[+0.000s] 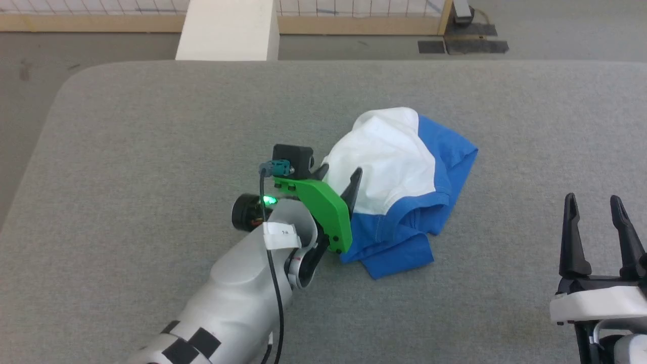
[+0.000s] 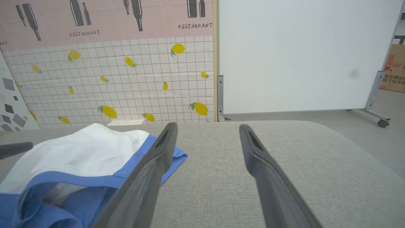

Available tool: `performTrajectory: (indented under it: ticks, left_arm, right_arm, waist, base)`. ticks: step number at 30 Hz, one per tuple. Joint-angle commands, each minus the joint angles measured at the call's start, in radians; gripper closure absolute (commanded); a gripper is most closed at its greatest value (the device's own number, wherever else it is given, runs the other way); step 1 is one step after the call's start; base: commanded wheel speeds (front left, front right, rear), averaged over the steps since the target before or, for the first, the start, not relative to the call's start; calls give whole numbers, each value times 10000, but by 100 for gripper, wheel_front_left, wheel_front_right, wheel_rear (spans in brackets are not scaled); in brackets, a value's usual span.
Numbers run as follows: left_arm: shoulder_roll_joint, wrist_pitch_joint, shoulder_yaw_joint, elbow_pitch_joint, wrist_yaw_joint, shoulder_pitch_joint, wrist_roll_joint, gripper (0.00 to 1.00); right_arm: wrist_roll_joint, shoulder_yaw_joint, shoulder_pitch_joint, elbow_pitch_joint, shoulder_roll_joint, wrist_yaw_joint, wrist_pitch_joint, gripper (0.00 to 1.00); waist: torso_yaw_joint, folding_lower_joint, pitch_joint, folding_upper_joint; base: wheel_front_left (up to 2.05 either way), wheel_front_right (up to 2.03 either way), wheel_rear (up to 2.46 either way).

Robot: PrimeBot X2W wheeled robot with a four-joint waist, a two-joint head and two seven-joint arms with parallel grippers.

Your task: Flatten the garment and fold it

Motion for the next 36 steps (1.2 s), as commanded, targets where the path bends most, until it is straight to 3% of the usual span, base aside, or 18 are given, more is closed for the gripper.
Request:
performTrajectory:
  ticks: [1,4,10,15,19,24,29,36]
  left_arm:
    - [28,-306,41,-74,-69,-208,45,0]
    - [257,-1033,186,-434,-28,-181,214,0]
    - [1156,-1736,1022,-2270,571,810,750,0]
    - [1880,-1757,2614,-5106,1252,2748,2159,0]
    - [2019,-1759,3683,-6550,1408,4438,3179,0]
    - [1666,-1760,4944,-7883,1245,6370,4504,0]
    - [982,-1760,5899,-8254,920,8332,5241,0]
    - [480,-1761,6408,-8231,321,8885,5886,0]
  right_arm:
    - [-40,-7,26,18,11,-15,-59,0]
    - [-18,8,145,-11,11,-15,-59,0]
    - [20,-13,329,-148,11,-15,-59,0]
    - [35,-52,447,-278,11,-15,-59,0]
    - [35,-47,580,-293,11,-15,-59,0]
    - [23,119,743,-207,11,-15,-59,0]
    - [49,373,1059,-106,11,-15,-59,0]
    - [-169,208,794,-107,11,-15,162,0]
  waist:
    - [188,0,-245,-1]
    - [270,0,-402,-1]
    - [357,0,-512,-1]
    - [411,0,-406,-1]
    - [508,0,-375,-1]
    - [489,0,-559,-1]
    - [486,0,-778,-1]
    - [733,0,-823,-1]
  base:
    - [0,0,0]
    - [0,0,0]
    - [0,0,0]
    - [0,0,0]
    - [0,0,0]
    - [0,0,0]
    - [0,0,0]
    - [0,0,0]
